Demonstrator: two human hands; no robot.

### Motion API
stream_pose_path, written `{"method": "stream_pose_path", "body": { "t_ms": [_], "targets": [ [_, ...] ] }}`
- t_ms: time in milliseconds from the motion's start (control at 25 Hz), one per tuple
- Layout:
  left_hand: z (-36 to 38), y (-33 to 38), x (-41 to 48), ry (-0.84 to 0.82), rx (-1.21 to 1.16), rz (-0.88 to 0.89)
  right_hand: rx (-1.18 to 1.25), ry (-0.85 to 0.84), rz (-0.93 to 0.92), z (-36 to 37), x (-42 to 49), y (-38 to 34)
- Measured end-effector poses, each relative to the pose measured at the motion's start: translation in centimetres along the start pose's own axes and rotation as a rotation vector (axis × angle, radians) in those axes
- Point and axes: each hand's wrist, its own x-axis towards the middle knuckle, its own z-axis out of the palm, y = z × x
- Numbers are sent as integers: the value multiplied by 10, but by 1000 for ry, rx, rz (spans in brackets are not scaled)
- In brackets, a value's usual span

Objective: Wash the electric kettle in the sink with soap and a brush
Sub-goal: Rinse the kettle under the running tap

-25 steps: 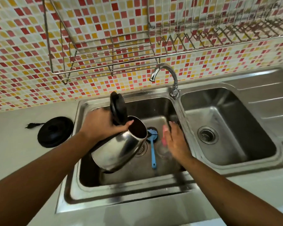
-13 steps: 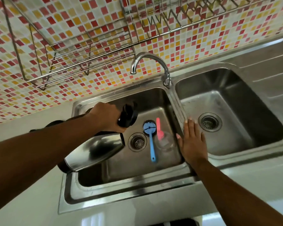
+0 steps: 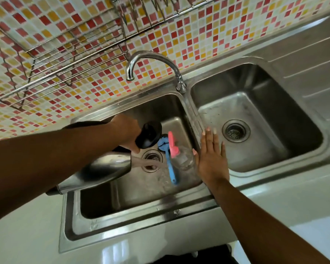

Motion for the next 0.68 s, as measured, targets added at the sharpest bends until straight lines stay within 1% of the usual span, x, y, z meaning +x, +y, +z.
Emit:
{"method": "stream_pose_path", "body": {
  "t_ms": [200, 360, 520, 600, 680],
  "targets": [
    [-12, 3, 9, -81, 90, 12, 18, 5, -3, 2, 1, 1],
    [-17, 0, 13, -116, 90, 3, 25, 1, -3, 3, 1, 2],
    [-16, -3, 11, -64, 84, 2, 19, -2, 2, 4, 1, 3],
    [-13, -9, 6, -12, 20, -11, 23, -5, 2, 4, 2, 4],
    [-7, -21, -2, 48, -94, -43, 23, -18, -2, 2, 1, 3]
  ]
}}
